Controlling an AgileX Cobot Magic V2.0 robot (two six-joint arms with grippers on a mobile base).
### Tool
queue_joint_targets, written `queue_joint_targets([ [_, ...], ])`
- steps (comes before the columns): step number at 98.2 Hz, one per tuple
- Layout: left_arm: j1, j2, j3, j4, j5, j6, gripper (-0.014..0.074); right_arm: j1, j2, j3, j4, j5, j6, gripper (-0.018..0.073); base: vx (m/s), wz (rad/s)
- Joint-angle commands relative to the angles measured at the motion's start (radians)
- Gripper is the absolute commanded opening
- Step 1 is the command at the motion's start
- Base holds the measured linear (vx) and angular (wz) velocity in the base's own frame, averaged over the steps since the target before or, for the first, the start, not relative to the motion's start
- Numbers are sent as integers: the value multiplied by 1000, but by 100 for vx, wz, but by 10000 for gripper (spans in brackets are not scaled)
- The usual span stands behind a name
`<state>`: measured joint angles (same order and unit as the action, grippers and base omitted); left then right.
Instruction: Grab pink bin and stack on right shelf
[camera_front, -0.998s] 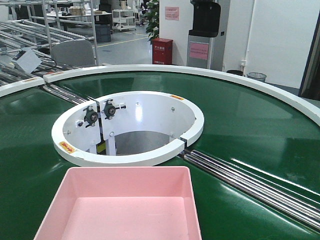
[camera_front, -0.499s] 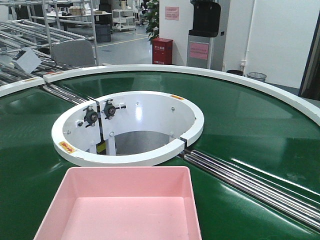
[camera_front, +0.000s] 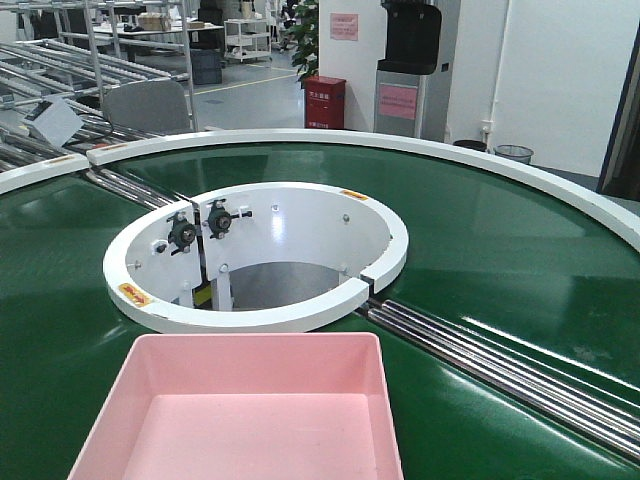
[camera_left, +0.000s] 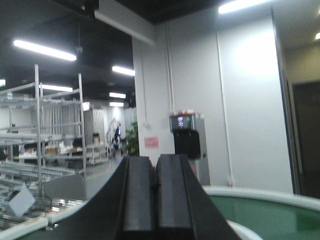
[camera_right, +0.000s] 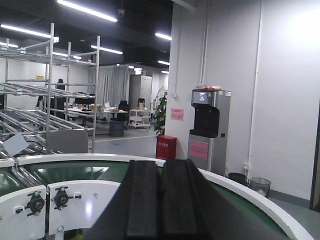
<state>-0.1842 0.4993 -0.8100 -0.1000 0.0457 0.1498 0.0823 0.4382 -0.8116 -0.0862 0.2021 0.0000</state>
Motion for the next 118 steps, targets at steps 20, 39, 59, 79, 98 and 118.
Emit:
queue_joint_targets([
  [20,-1,254,-144,-10,60,5,-7,-3,217,-87,15,-43,-12,-7,0,0],
  [39,-1,292,-144,-10,63,5,13,-3,236,-87,15,-45,-12,32,0,0],
  [59,-1,292,-144,-9,60,8,120,-3,236,-87,31,-48,0,232,0,0],
  [79,-1,292,-144,-9,68,8,392,-3,236,-87,70,-47,7,591,0,0],
  [98,-1,311,-142,-7,68,8,510,-2,272,-87,86,-45,21,693,0,0],
  [118,-5,367,-163,-63,222,-54,491,83,412,-149,189,152,55,624,0,0],
])
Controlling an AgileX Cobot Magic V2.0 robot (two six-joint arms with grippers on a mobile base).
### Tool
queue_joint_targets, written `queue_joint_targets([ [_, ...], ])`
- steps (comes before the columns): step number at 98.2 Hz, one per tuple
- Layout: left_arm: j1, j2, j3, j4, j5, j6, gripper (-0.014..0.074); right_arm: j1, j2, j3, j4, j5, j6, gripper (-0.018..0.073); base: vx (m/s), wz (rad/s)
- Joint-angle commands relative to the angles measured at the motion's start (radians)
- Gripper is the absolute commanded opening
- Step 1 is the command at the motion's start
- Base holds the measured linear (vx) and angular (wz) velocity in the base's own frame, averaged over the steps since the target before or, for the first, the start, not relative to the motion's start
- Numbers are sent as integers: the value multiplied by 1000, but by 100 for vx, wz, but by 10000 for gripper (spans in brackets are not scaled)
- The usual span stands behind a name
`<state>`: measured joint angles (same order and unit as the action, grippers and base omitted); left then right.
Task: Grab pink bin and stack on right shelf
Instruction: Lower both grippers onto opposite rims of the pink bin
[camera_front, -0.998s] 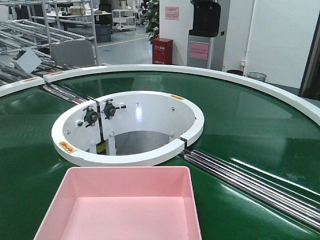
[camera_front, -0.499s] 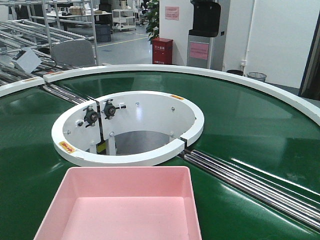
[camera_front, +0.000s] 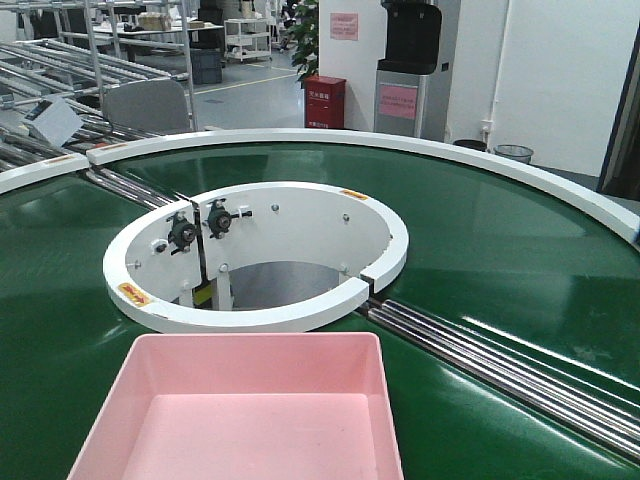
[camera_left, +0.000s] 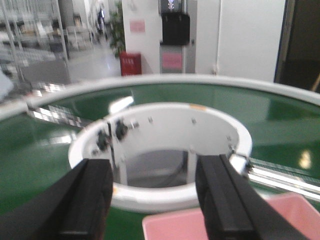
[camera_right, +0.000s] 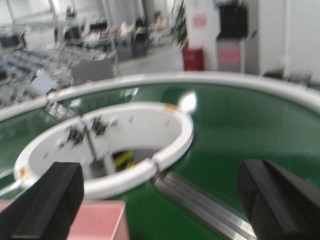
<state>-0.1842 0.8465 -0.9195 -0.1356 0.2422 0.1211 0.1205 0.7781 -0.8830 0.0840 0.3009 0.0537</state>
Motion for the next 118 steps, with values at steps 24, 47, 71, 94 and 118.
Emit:
queue_joint_targets([
  [24,-5,220,-229,-27,333,-27,489,224,466,-421,-76,491,47,540,0,0],
  [47,-5,479,-306,-26,389,-55,489,310,834,-719,-141,624,174,533,0,0],
  [71,-5,682,-306,-26,383,-53,479,309,1060,-823,-107,684,174,532,0,0],
  [94,-5,816,-306,-26,370,-53,448,309,1143,-822,-98,677,174,533,0,0],
  [118,-5,907,-305,-26,352,-54,405,309,1208,-822,-73,666,174,500,0,0],
])
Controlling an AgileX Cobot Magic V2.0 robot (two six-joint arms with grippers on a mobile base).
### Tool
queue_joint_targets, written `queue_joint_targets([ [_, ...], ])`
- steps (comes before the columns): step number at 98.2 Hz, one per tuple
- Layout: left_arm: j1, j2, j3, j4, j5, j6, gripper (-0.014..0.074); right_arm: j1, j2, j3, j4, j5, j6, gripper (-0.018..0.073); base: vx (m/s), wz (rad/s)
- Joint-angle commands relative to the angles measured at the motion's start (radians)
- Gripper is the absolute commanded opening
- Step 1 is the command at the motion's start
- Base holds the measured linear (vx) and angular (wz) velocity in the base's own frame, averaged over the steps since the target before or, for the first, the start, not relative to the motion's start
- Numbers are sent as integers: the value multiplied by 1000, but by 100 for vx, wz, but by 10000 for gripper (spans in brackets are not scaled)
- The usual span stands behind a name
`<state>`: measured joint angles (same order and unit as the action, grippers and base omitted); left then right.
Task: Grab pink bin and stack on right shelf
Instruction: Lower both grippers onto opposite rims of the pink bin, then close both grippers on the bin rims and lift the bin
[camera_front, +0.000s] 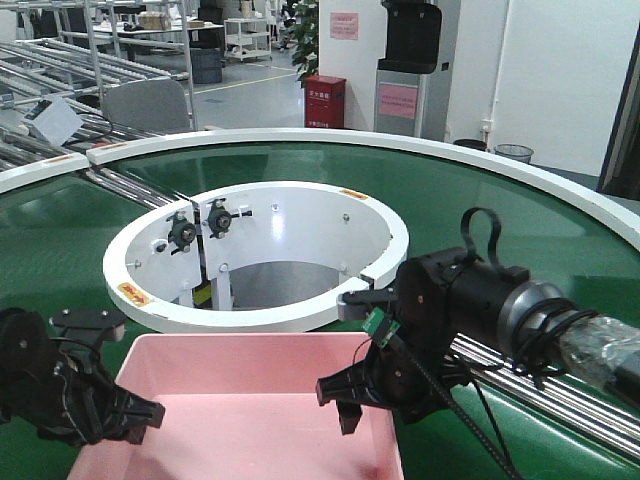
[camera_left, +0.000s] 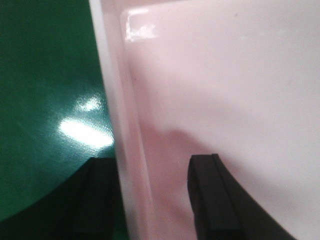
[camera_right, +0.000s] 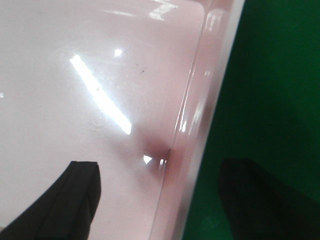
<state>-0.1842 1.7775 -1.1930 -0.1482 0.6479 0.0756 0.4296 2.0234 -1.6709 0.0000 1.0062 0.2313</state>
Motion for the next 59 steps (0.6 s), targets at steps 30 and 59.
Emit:
queue_joint_targets([
  [30,-5,-27,-32,-13,-26,-33,28,0,-31,-33,0,-3,9,-15,0,0],
  [59,-10,-313,-32,-14,-20,-33,-8,0,-253,-33,-100,37,11,-10,0,0],
])
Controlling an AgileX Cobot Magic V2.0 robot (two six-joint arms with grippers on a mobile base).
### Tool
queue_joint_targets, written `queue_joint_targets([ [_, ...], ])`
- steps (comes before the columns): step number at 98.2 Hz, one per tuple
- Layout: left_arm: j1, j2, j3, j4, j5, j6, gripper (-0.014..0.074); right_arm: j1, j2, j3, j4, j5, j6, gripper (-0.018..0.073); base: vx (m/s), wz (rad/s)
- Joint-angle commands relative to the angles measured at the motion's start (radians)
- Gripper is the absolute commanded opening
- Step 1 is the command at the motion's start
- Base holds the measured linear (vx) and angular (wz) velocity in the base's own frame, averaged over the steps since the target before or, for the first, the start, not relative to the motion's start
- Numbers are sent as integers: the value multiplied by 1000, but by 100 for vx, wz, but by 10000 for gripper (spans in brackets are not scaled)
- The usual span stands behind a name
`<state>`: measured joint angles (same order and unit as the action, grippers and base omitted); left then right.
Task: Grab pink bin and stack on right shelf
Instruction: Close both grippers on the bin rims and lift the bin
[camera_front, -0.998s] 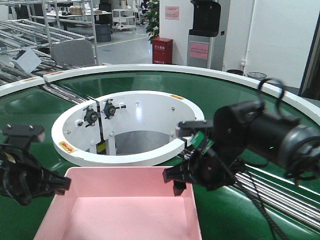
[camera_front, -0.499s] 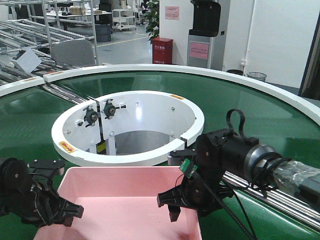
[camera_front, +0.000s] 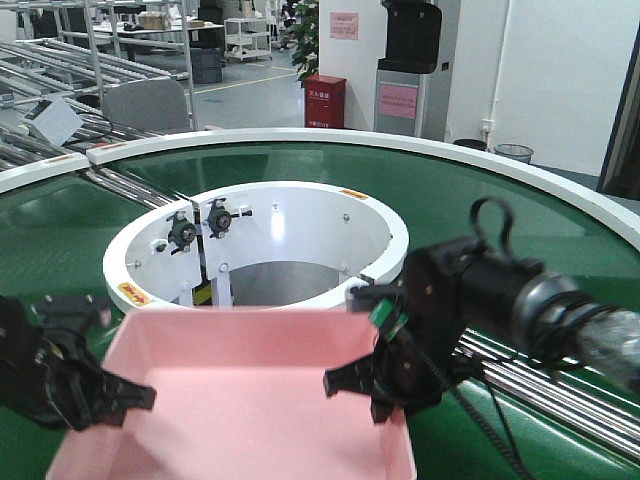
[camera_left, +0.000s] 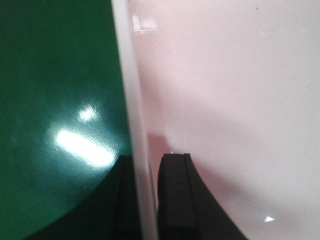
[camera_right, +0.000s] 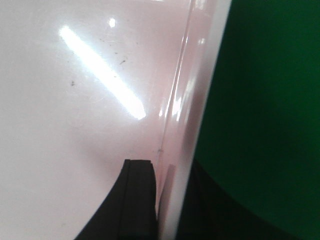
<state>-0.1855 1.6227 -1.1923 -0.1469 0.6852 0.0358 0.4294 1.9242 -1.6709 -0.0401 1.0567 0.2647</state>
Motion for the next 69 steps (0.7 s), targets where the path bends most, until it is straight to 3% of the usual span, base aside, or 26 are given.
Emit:
queue_joint_targets([
  [1,-9,-158,-33,-16,-57,6,-8,0,-154,-33,-61,-14,-22,-10,0,0],
  [33,-9,-470,-33,-20,-28,5,-8,0,-425,-33,-58,15,-15,-8,0,0],
  [69,-9,-474,-33,-44,-4,6,-5,-1,-437,-33,-39,38,-7,-8,0,0],
])
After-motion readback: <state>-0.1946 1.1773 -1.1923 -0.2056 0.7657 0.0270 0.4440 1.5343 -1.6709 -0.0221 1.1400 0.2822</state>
